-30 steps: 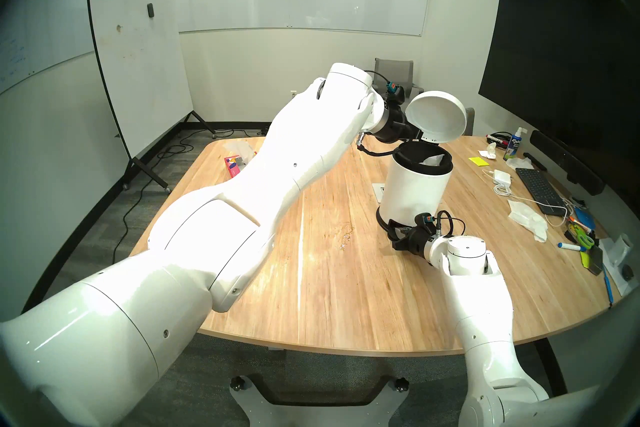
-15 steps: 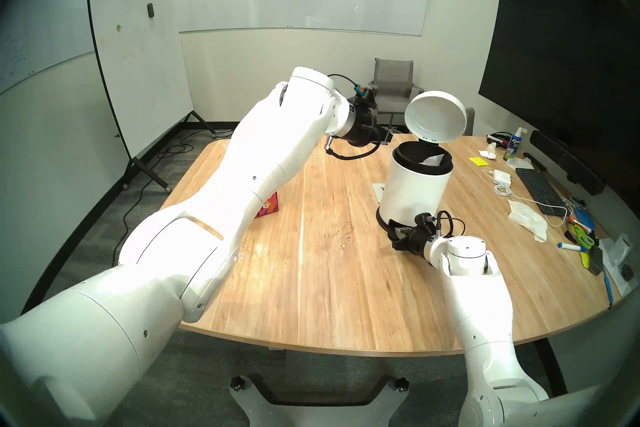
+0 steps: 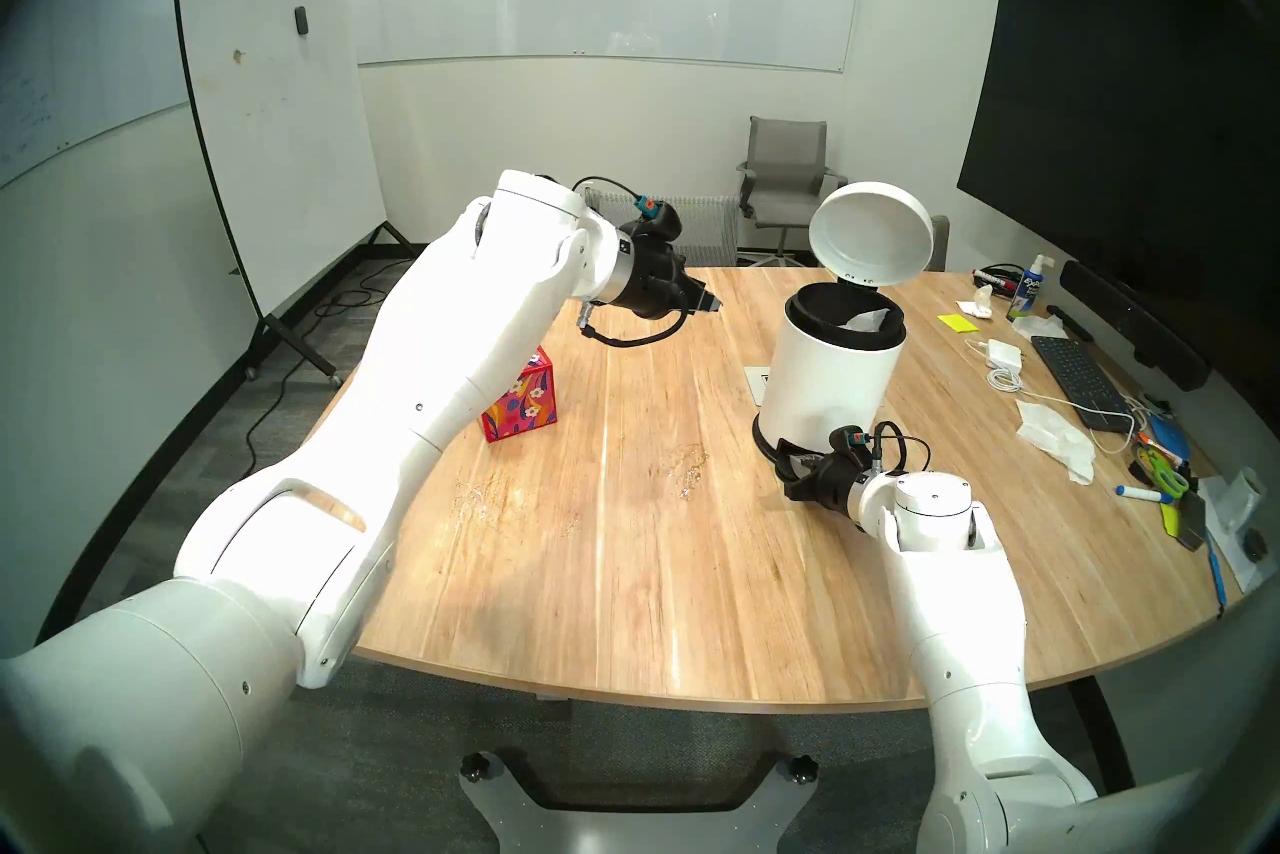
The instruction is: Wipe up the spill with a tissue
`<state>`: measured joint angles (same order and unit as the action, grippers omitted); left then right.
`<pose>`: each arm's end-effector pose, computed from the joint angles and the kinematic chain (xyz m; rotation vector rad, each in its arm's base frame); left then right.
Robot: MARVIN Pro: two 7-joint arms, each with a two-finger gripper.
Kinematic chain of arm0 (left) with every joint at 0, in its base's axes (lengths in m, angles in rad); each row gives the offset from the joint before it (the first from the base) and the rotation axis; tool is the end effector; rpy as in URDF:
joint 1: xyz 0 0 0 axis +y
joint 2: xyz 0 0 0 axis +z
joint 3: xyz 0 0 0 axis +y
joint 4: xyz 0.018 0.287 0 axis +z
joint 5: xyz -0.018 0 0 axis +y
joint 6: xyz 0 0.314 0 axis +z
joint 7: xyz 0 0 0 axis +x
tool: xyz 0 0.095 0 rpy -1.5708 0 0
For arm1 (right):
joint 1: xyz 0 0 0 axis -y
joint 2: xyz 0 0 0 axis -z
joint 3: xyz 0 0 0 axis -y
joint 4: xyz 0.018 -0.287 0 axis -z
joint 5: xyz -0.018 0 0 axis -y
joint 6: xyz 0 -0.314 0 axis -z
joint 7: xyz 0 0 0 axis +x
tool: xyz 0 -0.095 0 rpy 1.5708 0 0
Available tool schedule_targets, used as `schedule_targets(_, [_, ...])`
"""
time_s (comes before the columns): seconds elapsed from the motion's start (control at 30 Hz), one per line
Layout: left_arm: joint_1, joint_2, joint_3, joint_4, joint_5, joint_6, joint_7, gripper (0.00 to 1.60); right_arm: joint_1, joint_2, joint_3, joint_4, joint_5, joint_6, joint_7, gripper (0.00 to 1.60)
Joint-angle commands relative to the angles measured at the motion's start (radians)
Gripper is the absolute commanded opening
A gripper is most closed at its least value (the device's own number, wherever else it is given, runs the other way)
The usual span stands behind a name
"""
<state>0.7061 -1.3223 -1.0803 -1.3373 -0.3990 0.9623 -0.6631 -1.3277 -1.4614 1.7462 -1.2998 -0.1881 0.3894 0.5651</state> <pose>0.5321 -0.1244 -0.0925 2.0934 -0.9394 1.1169 0.4737 -0.0707 -0.3371 -2.5144 -0.4119 -1.5450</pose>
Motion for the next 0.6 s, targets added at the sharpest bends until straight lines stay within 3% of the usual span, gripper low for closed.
schedule_targets(0.0, [0.083, 0.112, -0.035, -0.113, -0.013, -0.002, -0.052, 0.00, -0.022, 0.000, 0.000, 0.017, -0.003, 0.006, 0.001, 0.00])
schedule_targets(0.57, [0.291, 0.328, -0.134, -0.348, -0.046, -0.004, -0.213, 0.00, -0.027, 0.004, -0.002, -0.036, -0.004, 0.008, 0.008, 0.00])
